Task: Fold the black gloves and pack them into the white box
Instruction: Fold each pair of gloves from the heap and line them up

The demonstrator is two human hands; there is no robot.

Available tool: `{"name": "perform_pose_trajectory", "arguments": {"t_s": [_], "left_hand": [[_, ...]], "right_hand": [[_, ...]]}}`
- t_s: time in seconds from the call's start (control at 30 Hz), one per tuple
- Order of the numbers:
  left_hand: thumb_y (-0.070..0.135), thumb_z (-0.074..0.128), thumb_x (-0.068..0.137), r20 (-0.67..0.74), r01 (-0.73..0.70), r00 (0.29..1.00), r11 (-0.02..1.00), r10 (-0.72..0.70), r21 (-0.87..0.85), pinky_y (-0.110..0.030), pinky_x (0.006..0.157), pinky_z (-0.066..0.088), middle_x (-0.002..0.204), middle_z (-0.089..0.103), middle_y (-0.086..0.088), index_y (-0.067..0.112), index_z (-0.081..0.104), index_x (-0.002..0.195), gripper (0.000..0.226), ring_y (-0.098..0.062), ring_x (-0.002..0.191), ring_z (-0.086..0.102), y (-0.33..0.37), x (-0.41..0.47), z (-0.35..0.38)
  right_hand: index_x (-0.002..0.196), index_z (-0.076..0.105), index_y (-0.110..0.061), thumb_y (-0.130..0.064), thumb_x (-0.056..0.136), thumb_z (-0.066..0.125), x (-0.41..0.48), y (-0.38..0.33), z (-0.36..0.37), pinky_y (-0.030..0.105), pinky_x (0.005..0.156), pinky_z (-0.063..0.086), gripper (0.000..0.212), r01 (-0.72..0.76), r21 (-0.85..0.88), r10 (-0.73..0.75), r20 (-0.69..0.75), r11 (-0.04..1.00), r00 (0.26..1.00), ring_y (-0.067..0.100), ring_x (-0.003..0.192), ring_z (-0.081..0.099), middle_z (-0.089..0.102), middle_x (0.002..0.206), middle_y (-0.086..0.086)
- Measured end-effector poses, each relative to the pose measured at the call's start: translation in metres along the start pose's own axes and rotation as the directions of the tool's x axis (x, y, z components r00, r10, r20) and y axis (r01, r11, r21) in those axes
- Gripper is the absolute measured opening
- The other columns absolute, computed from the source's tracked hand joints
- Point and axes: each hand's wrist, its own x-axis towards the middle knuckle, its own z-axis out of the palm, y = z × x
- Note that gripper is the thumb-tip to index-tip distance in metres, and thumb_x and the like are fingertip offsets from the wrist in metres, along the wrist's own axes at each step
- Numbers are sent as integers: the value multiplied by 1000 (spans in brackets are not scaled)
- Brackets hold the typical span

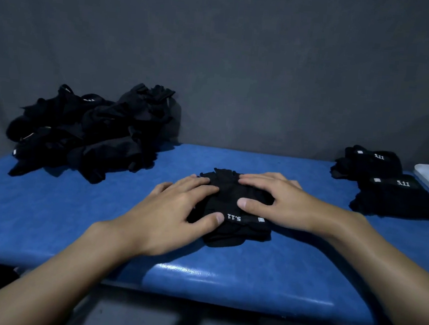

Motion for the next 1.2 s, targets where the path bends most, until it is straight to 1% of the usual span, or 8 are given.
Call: {"name": "perform_pose_trajectory", "arguments": {"t_s": [0.13,0.27,0.4,0.6,0.73,0.83,1.0,1.2], "left_hand": [[82,11,71,63,16,998,998,-20,63,-42,123,8,165,6,15,37,24,153,95,-2,151,-1,-1,3,1],[82,11,71,66,19,998,998,-23,59,-43,123,7,166,4,14,37,23,154,95,-3,151,-3,-1,2,2],[82,13,73,18,19,1000,999,-19,-28,-43,123,10,164,11,18,39,27,152,91,-1,150,1,-2,1,1],[73,30,81,-75,-108,992,980,97,-166,-40,123,16,159,26,20,44,40,145,71,6,148,7,-6,-4,-3],[75,32,77,-17,-144,990,984,143,-108,-40,123,14,160,26,18,47,40,144,73,5,148,6,-2,-7,-3],[76,33,76,-8,-139,990,984,139,-112,-33,122,13,159,27,17,49,40,144,73,5,148,8,0,-9,-4],[75,34,77,7,-171,985,978,173,-121,-2,108,3,157,32,14,49,43,142,71,23,136,7,1,-11,-6],[68,41,83,31,-228,973,972,230,-63,6,100,-4,155,38,11,45,45,143,64,42,116,-3,2,-10,-8]], "right_hand": [[145,40,-40,-65,89,47,0,2,2,41,118,11,61,-15,-23,16,46,1000,999,3,142,20,33,151,-27],[140,47,-38,-60,88,55,-2,2,3,44,118,19,57,15,39,-12,-56,999,998,3,139,28,41,147,-23],[107,65,-46,-66,71,63,-13,-5,-8,41,113,31,40,148,214,-108,-187,966,976,3,129,40,55,121,-30],[91,69,-40,-45,64,87,-37,-10,-19,24,107,30,32,127,285,-141,30,950,990,-5,129,35,54,122,-27],[92,68,-35,-25,72,86,-45,-8,-15,18,106,33,29,110,304,-119,9,946,993,-5,129,38,54,127,-23],[93,68,-34,-22,76,82,-47,-6,-15,20,107,34,25,116,317,-121,-2,941,993,-3,126,45,56,126,-22],[92,69,-36,-21,78,79,-49,-3,-15,21,109,32,23,119,337,-130,13,934,991,-7,129,42,57,127,-23],[100,66,-33,-14,79,79,-49,-5,-14,8,108,25,31,136,335,-146,5,932,989,-14,136,28,55,132,-21]]}}
